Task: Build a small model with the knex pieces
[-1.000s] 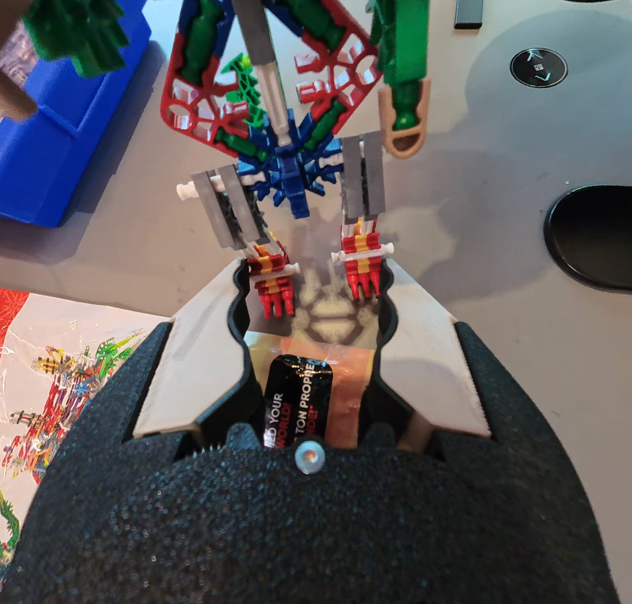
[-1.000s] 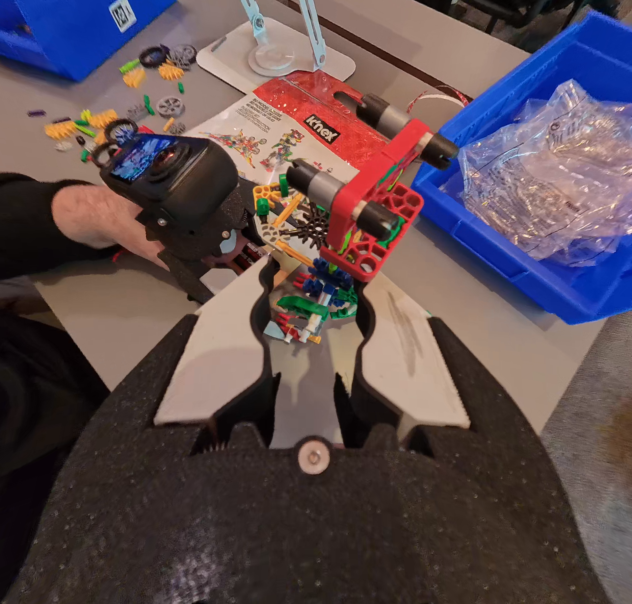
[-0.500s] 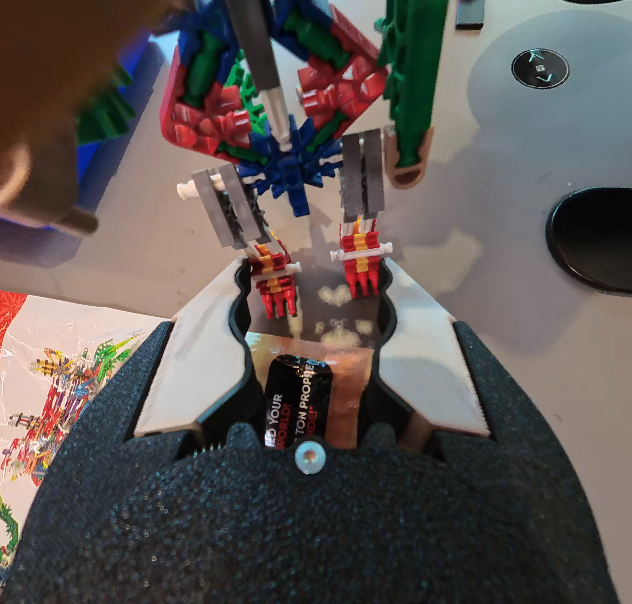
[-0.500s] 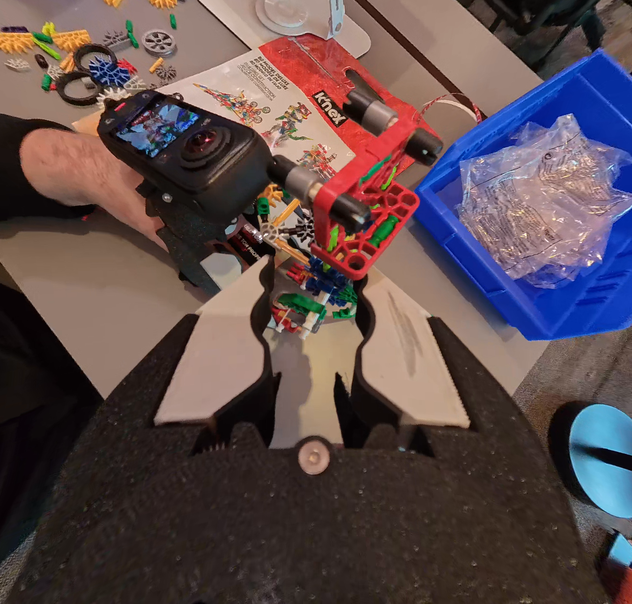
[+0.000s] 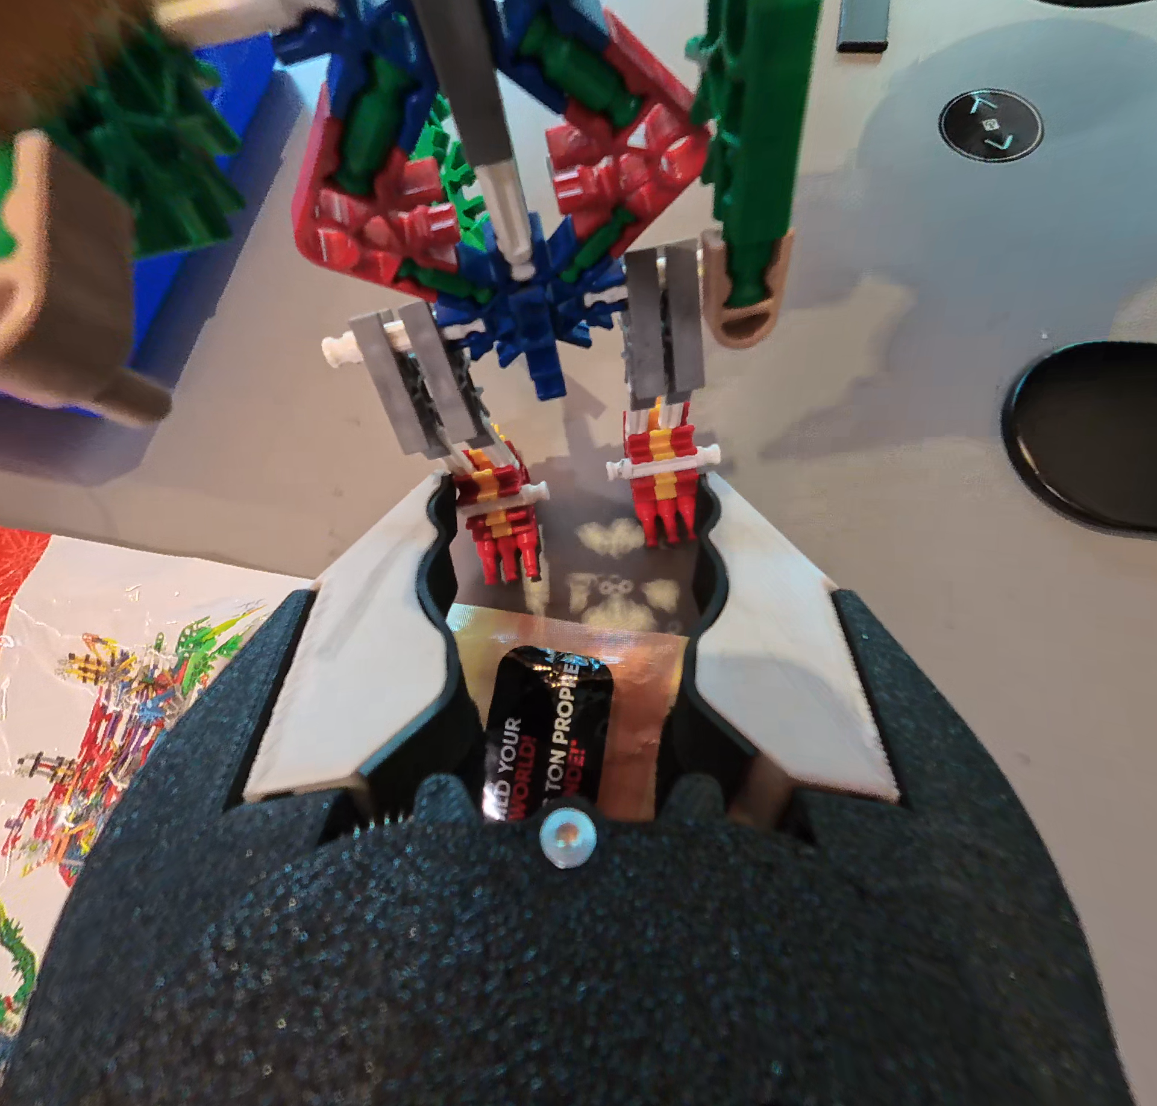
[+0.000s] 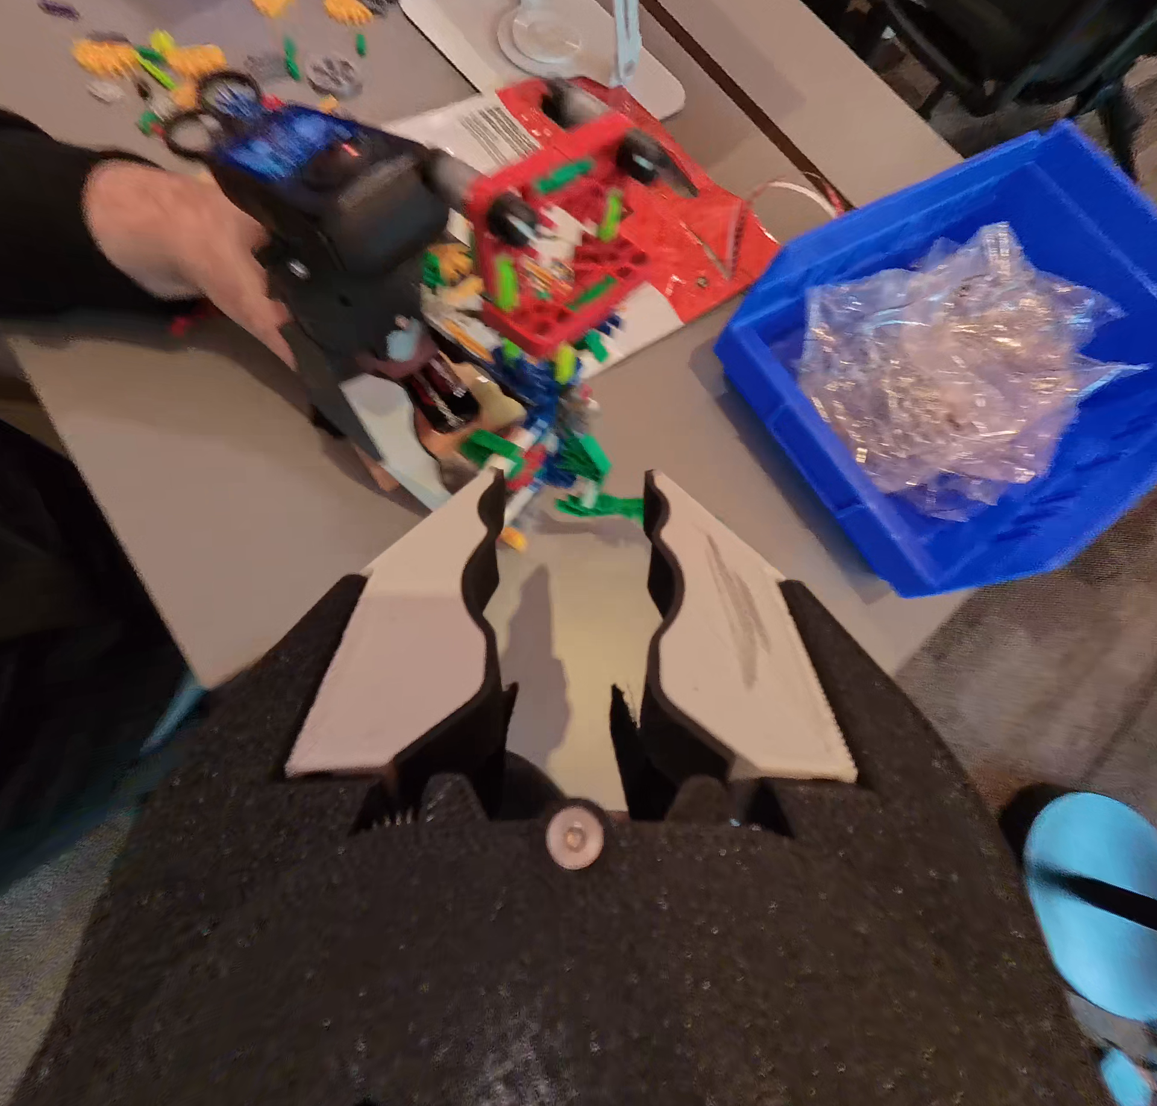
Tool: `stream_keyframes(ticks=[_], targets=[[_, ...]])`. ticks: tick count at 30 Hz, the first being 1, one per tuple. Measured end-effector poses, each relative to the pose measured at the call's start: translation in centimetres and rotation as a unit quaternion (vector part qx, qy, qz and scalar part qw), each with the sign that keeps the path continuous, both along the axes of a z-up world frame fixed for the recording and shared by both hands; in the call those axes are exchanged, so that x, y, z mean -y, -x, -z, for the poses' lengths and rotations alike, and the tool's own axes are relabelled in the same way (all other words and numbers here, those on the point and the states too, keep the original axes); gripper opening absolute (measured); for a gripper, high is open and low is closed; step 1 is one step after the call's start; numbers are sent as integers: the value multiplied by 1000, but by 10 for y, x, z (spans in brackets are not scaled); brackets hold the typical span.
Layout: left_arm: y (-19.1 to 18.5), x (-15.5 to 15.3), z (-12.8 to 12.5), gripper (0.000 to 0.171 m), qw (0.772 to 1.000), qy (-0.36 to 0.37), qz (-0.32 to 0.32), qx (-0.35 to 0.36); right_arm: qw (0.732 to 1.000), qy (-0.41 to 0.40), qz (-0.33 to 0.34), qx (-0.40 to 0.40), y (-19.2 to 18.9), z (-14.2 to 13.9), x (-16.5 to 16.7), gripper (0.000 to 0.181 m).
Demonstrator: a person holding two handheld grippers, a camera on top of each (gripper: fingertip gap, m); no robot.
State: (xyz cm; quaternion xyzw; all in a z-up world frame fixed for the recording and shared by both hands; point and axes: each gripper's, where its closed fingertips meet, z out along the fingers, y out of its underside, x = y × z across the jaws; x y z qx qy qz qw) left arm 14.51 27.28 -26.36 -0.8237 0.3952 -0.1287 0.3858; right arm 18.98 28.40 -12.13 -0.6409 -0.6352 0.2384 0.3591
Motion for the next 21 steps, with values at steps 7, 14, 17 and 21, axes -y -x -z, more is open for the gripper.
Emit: stream_keyframes(ticks=[7,14,17,21], targets=[[0,0,0,74,1000,2,15,0,990,-42,-59,122,-5,41,-52,40],[0,-1,0,74,1000,3,17,3,971,13,-115,208,1,82,-73,43],[0,-1,0,74,1000,3,18,3,963,10,-133,234,1,98,-76,28],[0,-1,0,73,1000,4,17,5,962,3,-133,239,-4,103,-80,12]])
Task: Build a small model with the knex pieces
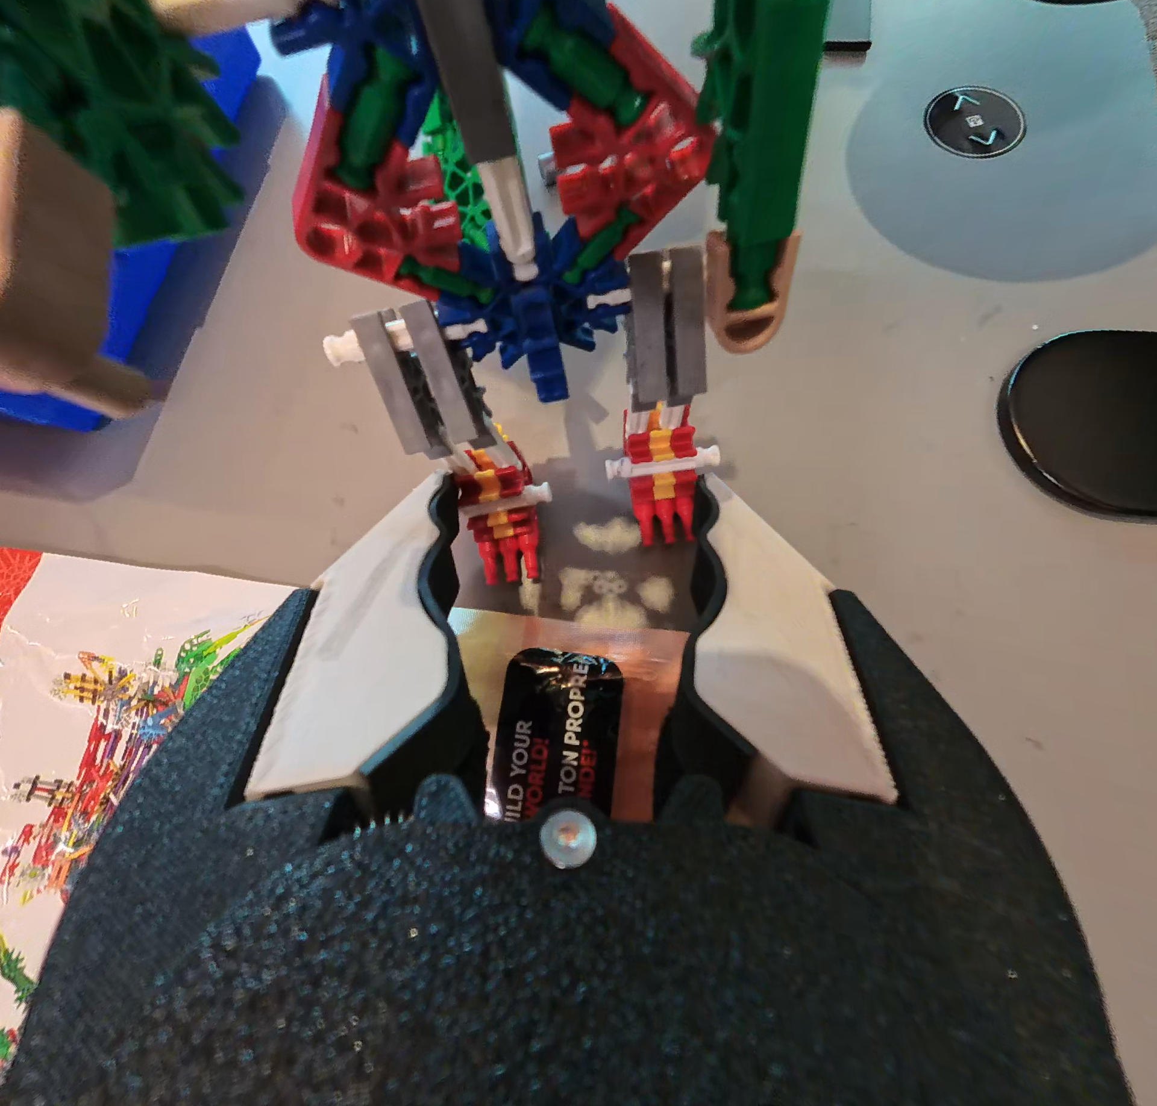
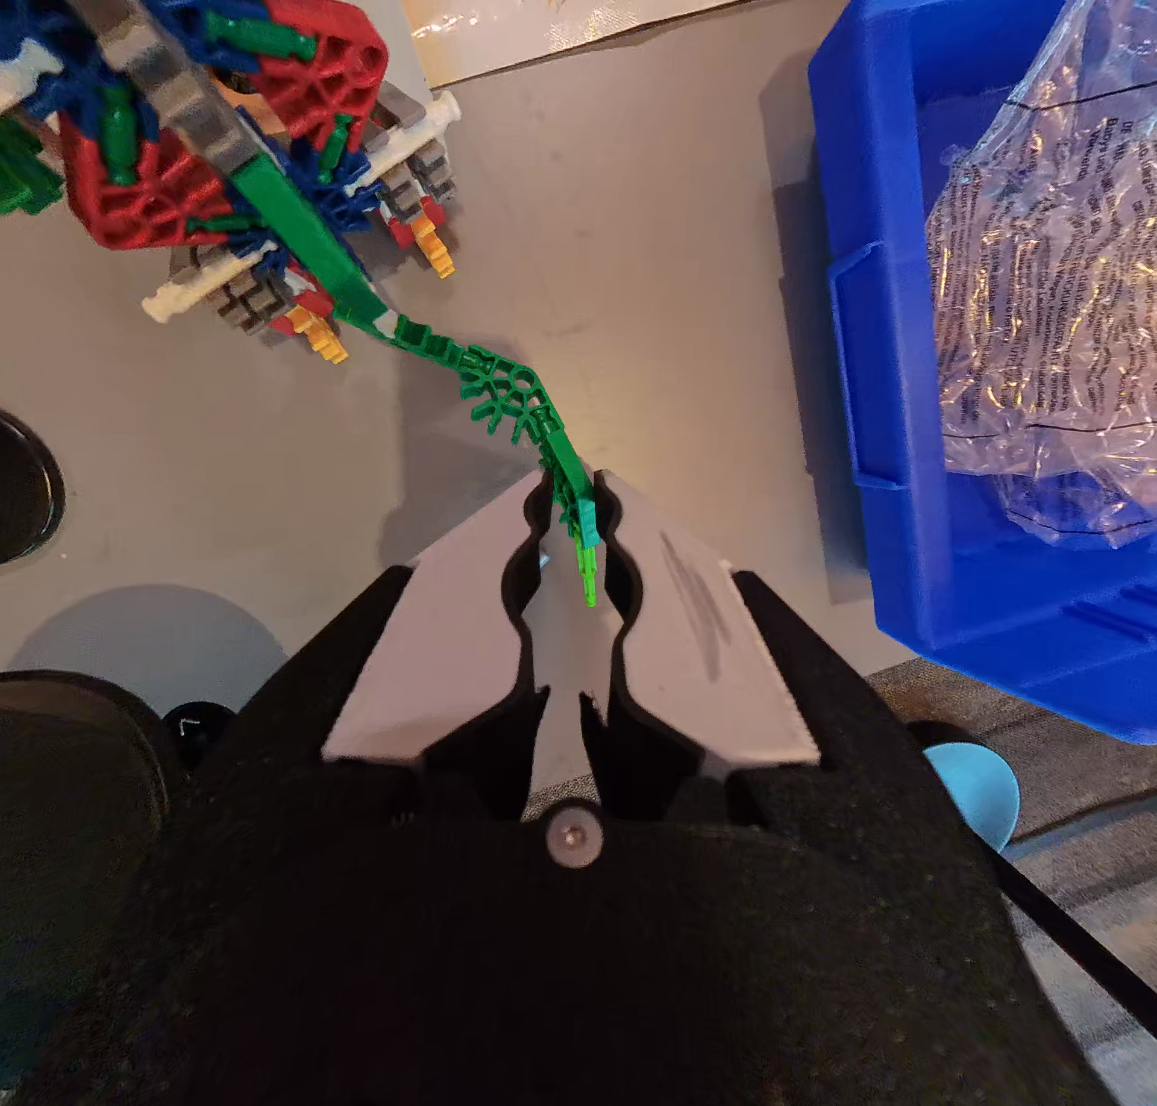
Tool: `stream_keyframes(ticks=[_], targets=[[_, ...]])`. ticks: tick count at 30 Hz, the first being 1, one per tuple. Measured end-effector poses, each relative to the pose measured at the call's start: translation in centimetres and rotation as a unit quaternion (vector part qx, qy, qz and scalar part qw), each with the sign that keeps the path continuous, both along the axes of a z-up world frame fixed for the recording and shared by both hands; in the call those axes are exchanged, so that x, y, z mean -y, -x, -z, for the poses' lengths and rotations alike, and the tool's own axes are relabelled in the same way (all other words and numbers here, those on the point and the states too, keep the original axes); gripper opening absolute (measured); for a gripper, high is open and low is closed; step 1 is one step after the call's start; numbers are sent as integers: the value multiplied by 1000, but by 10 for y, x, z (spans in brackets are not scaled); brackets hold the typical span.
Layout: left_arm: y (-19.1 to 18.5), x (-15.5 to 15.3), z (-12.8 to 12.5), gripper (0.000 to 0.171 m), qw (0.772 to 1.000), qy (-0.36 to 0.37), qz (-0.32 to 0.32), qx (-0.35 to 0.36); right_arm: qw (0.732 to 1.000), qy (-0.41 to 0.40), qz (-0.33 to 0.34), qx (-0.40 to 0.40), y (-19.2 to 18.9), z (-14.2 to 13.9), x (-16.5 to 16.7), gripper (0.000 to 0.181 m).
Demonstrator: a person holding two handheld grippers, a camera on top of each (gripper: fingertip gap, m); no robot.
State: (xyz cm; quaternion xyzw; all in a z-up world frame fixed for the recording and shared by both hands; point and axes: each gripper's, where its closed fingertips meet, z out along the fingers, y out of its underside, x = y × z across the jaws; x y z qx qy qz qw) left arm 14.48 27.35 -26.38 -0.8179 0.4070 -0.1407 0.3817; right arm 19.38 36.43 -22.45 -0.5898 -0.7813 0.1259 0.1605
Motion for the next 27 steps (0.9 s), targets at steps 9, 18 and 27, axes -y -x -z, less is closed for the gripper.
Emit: stream_keyframes(ticks=[9,18,27], targets=[[0,-1,0,72,1000,1,-3,2,997,-21,-15,-76,-15,-15,13,8],[0,-1,0,73,1000,1,-3,2,990,-12,-6,-143,-29,-11,33,8],[0,-1,0,73,1000,2,-4,2,952,262,59,-145,-19,-20,38,46]])
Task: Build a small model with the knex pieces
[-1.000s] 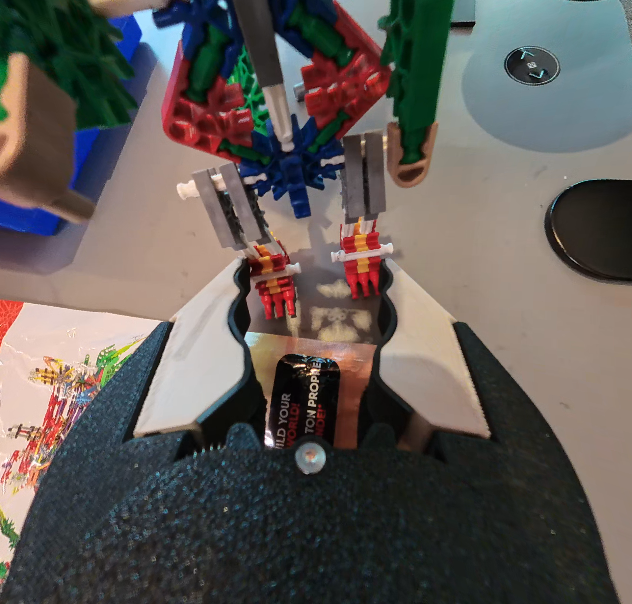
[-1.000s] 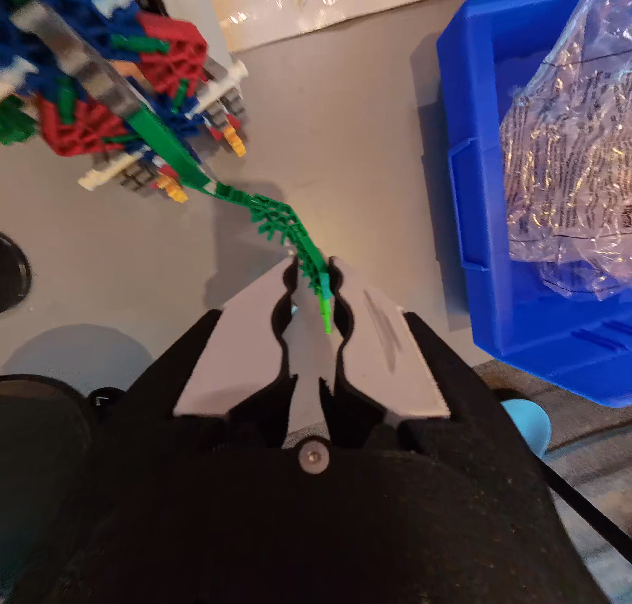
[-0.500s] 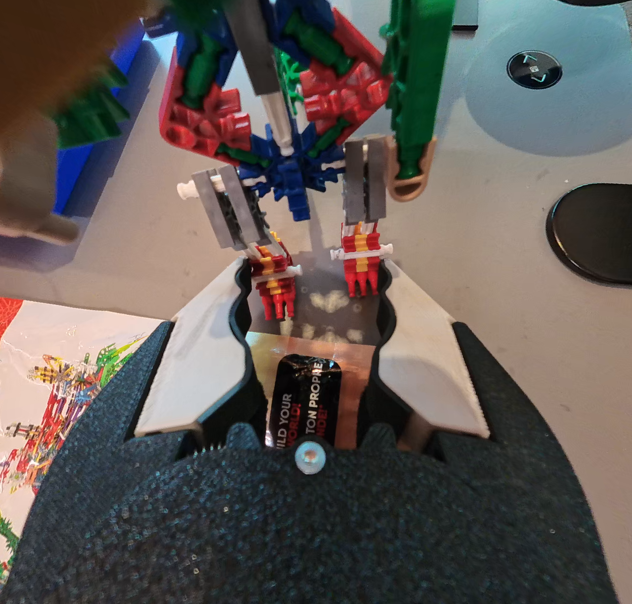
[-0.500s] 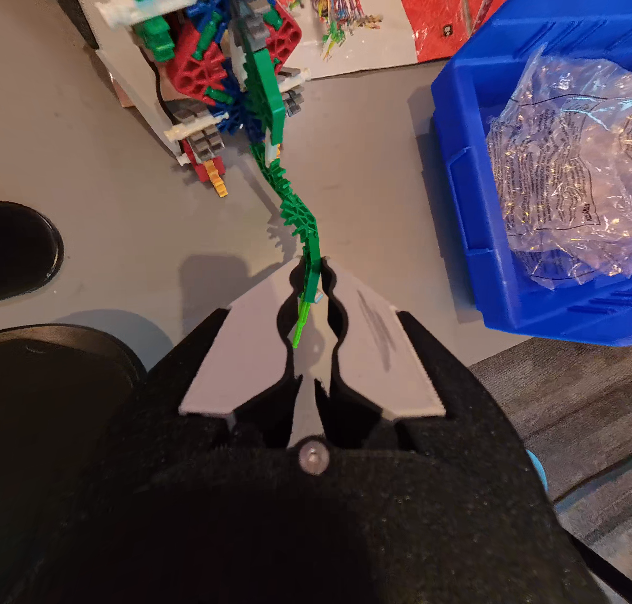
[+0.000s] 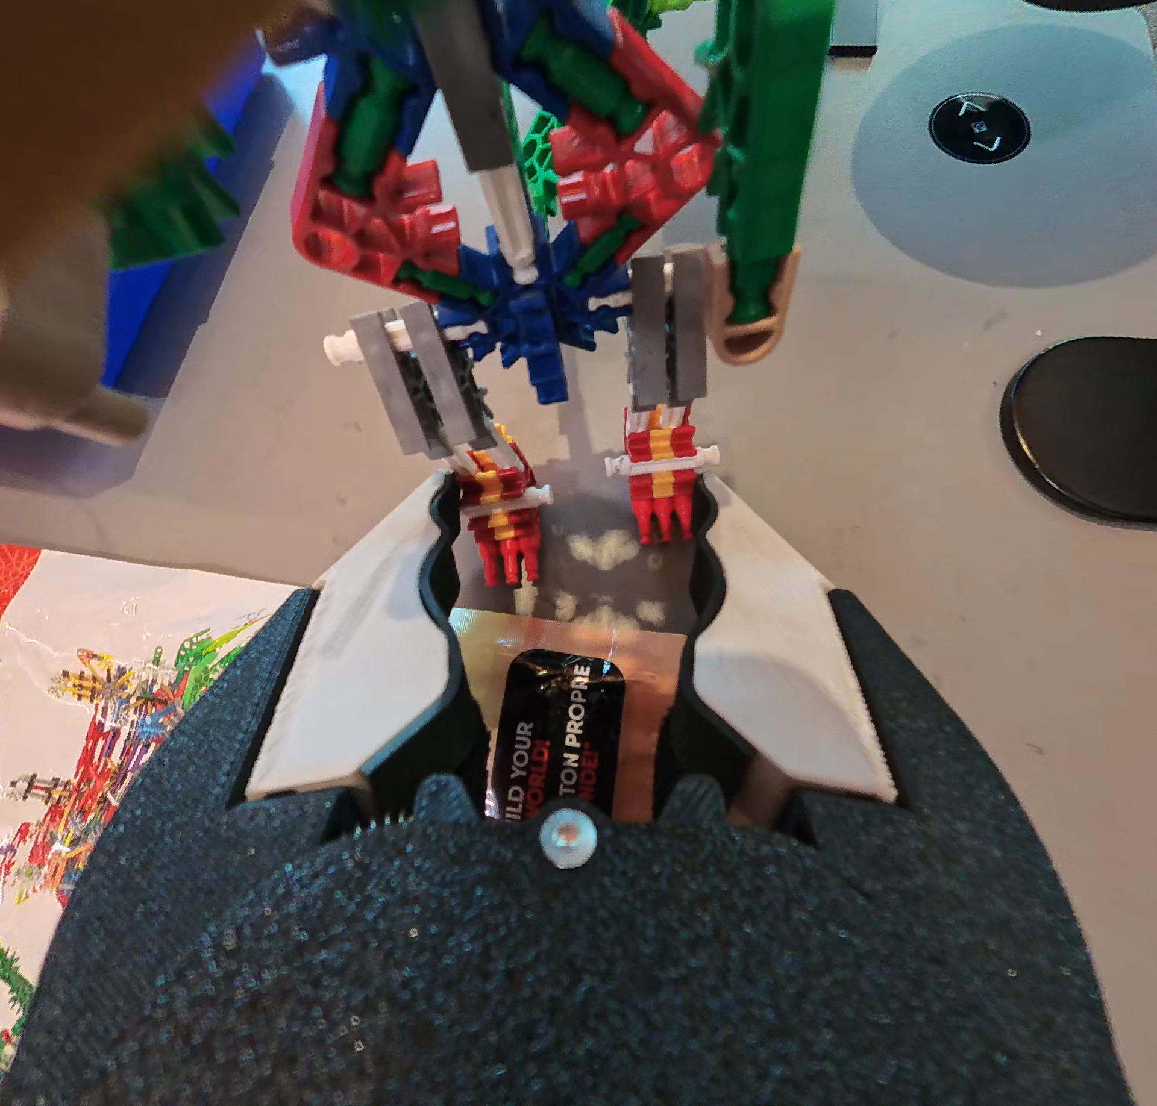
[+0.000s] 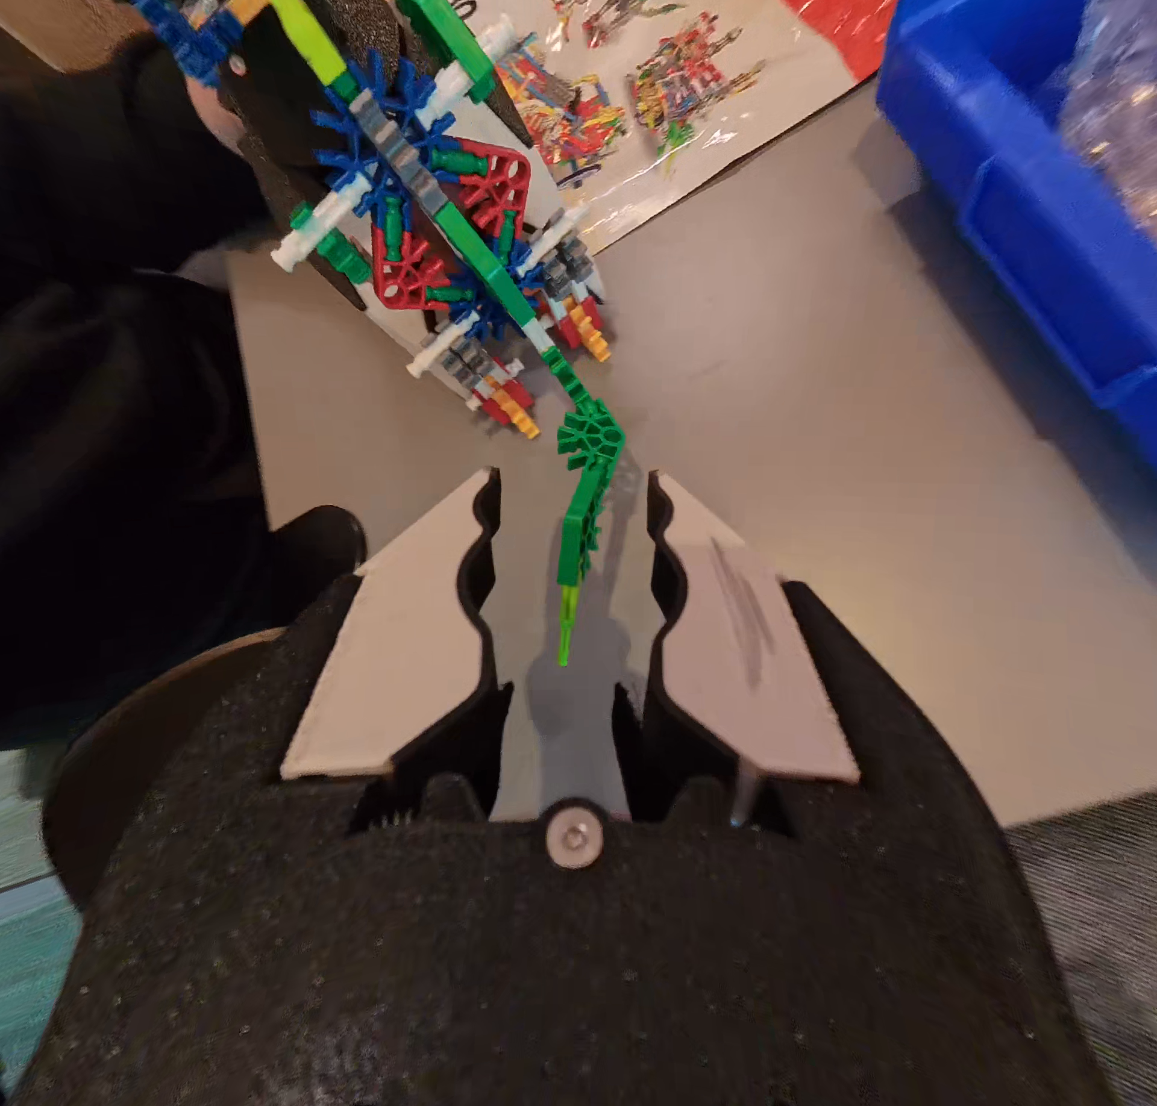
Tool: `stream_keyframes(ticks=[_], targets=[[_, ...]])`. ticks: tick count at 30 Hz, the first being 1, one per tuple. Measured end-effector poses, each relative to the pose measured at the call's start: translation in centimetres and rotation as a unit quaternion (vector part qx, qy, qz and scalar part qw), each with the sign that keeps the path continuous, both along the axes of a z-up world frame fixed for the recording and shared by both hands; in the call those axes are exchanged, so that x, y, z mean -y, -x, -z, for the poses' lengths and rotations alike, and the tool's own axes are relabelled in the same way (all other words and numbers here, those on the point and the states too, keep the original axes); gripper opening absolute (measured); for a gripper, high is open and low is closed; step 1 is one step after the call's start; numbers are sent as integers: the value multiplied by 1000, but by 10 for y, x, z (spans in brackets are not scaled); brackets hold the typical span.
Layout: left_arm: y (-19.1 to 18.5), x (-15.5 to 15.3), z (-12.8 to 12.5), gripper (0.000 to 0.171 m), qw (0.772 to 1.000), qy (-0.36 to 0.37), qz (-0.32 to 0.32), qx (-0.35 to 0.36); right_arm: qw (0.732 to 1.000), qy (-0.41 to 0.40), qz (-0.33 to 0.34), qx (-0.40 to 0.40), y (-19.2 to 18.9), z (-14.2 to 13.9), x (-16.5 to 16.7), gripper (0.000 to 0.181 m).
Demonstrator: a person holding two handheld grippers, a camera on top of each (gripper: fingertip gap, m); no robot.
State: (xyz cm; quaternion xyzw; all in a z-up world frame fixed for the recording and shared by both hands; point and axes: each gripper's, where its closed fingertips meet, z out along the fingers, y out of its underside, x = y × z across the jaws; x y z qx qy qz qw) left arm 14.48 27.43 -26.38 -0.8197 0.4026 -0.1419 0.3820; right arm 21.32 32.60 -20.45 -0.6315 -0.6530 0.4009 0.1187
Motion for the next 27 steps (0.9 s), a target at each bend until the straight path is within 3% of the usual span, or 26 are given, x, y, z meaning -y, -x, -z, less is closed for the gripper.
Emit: stream_keyframes(ticks=[5,12,18,24,27], targets=[[0,0,0,73,1000,0,1,0,995,74,-54,34,3,21,15,41],[0,0,-1,73,1000,5,3,8,996,62,-65,7,9,24,10,19],[0,0,0,73,1000,2,3,3,996,-55,-70,2,11,30,2,13],[0,0,0,73,1000,2,4,3,970,-233,-73,-4,9,32,-7,10],[0,0,0,73,1000,2,3,2,987,-142,-72,-4,4,28,9,23]])
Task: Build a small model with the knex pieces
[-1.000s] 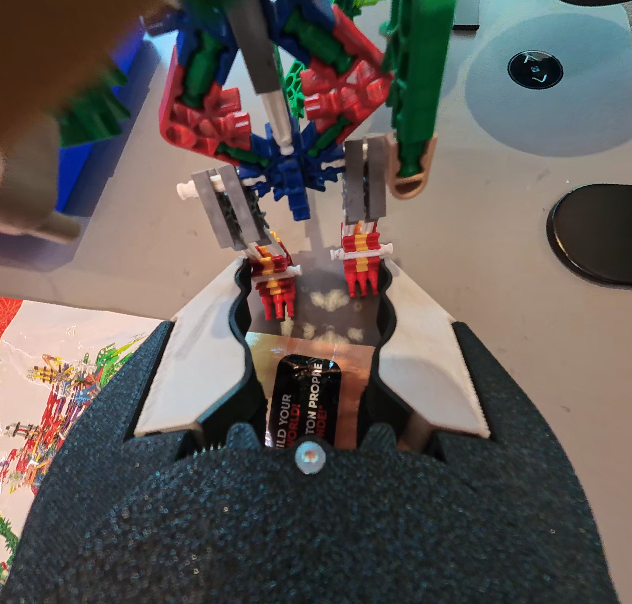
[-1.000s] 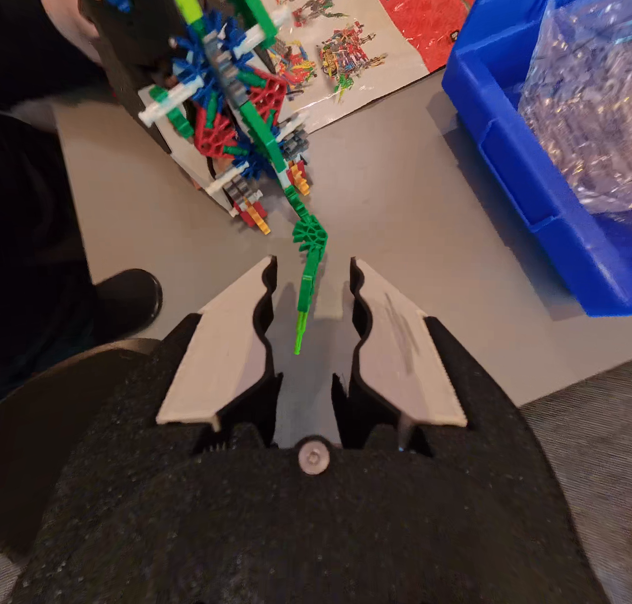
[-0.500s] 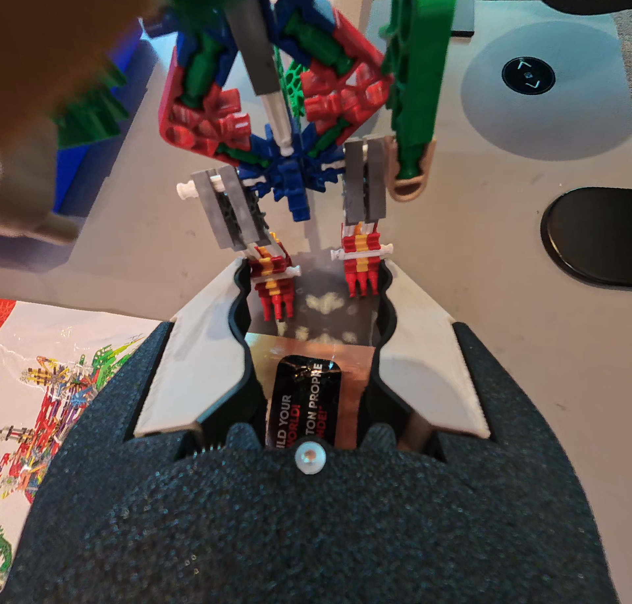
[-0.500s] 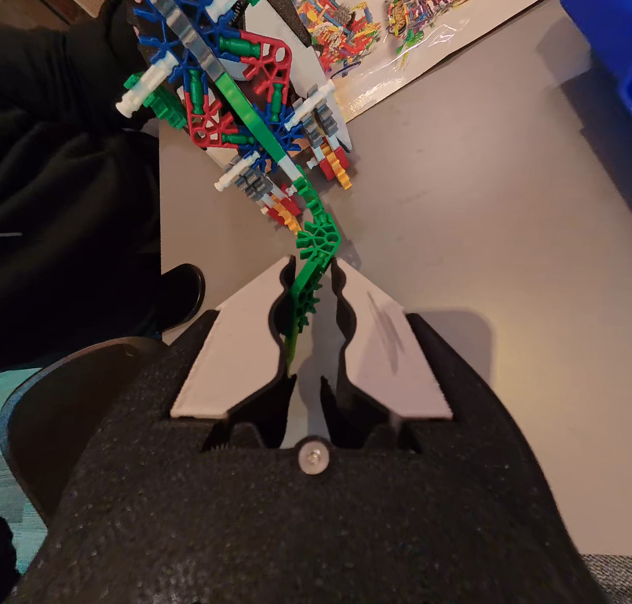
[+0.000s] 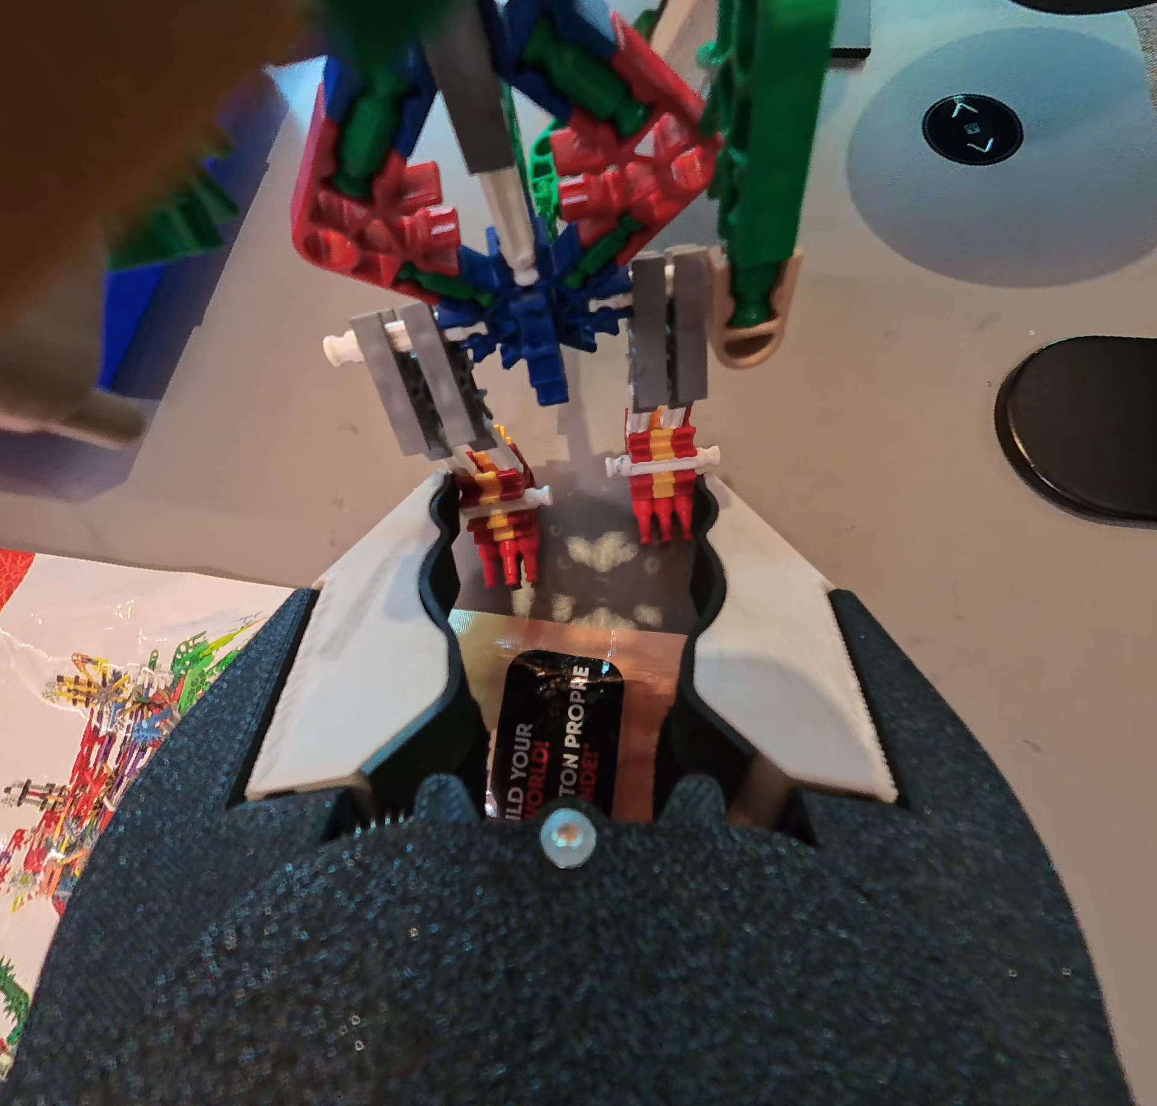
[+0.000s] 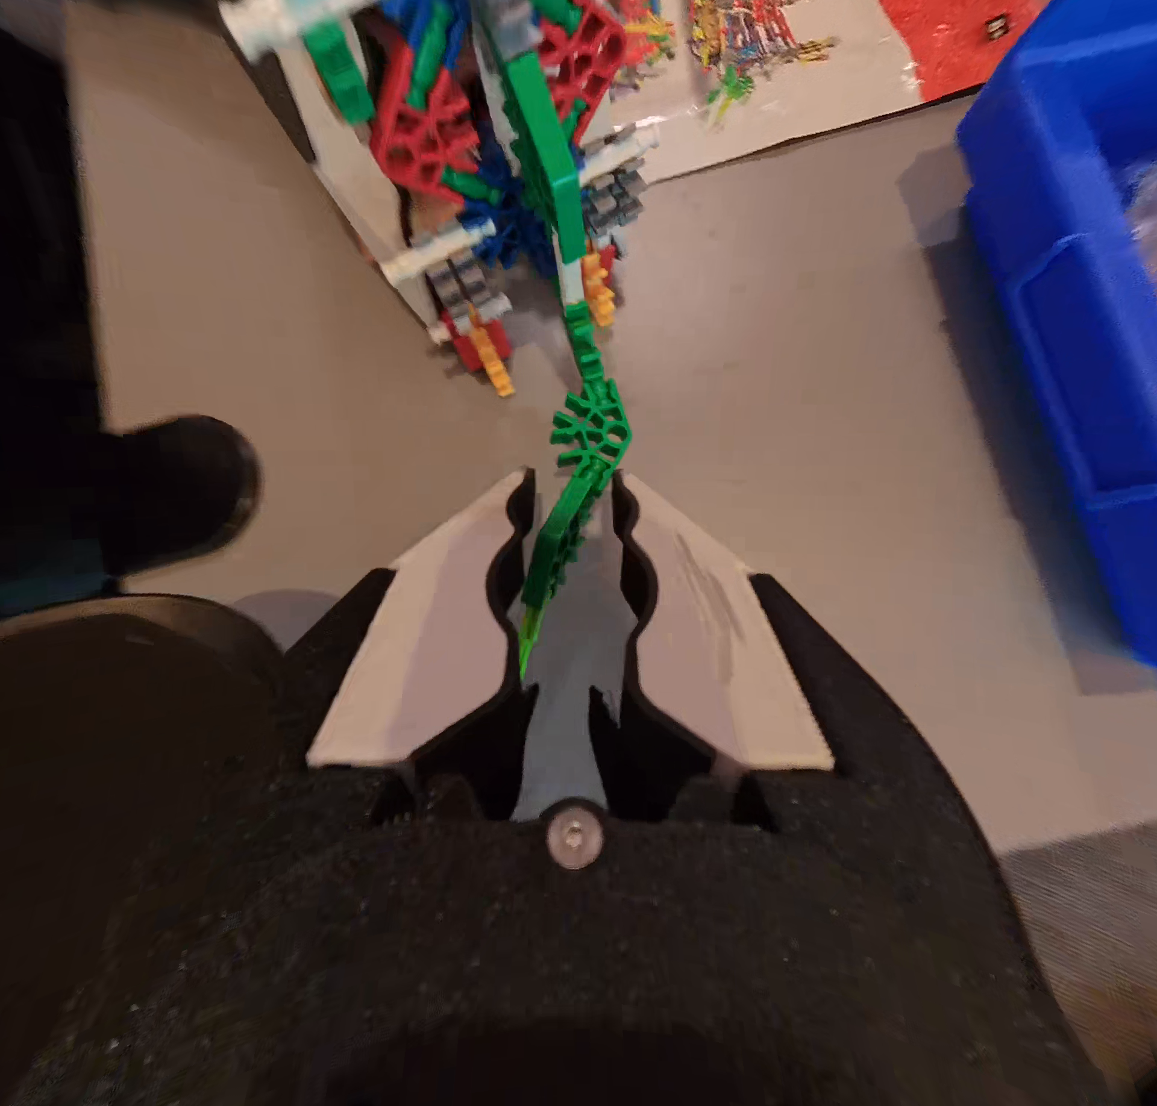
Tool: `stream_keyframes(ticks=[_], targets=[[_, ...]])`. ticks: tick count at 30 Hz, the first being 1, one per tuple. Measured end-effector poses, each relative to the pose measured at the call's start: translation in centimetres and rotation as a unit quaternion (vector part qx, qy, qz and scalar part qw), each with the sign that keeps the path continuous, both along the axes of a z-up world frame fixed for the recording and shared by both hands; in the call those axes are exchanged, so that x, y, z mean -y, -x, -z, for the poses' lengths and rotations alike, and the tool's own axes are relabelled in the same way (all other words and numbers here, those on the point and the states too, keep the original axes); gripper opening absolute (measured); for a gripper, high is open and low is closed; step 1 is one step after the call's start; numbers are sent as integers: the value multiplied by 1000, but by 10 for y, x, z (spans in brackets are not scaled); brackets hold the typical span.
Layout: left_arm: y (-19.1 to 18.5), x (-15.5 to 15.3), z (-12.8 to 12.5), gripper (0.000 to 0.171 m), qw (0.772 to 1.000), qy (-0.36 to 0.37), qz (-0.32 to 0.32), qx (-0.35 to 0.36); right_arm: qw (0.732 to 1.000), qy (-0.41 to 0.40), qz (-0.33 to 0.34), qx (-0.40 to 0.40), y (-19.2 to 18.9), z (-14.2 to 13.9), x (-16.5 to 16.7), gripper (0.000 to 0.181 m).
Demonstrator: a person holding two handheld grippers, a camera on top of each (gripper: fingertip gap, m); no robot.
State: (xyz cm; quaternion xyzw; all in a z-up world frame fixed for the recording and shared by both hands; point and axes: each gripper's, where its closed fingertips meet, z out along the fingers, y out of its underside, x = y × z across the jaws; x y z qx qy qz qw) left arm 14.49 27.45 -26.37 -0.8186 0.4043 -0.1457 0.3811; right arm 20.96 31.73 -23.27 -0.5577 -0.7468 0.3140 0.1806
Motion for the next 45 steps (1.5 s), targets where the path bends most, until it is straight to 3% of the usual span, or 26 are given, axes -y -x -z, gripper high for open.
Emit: stream_keyframes(ticks=[3,6,12,17,25,30,38,42,45], targets=[[0,0,0,73,1000,0,0,0,992,127,20,-11,1,-13,2,37],[0,0,0,73,1000,0,-1,0,975,218,36,-14,5,-21,0,36],[0,0,0,73,1000,1,0,1,970,242,21,18,12,-2,9,23],[0,0,0,73,1000,1,0,1,982,188,11,-7,14,-1,5,23],[0,-1,0,72,1000,1,-1,0,999,-29,-8,-20,13,1,-1,23],[0,-1,0,72,1000,0,-1,-1,990,-140,-13,-23,14,2,-7,23],[0,-1,0,72,1000,1,-2,0,945,-321,-41,-33,15,-1,-16,23],[-1,0,1,73,1000,1,0,-1,952,-301,-46,-11,11,4,-14,24],[-1,0,0,73,1000,1,0,0,981,-195,-22,-9,9,-4,-11,29]])
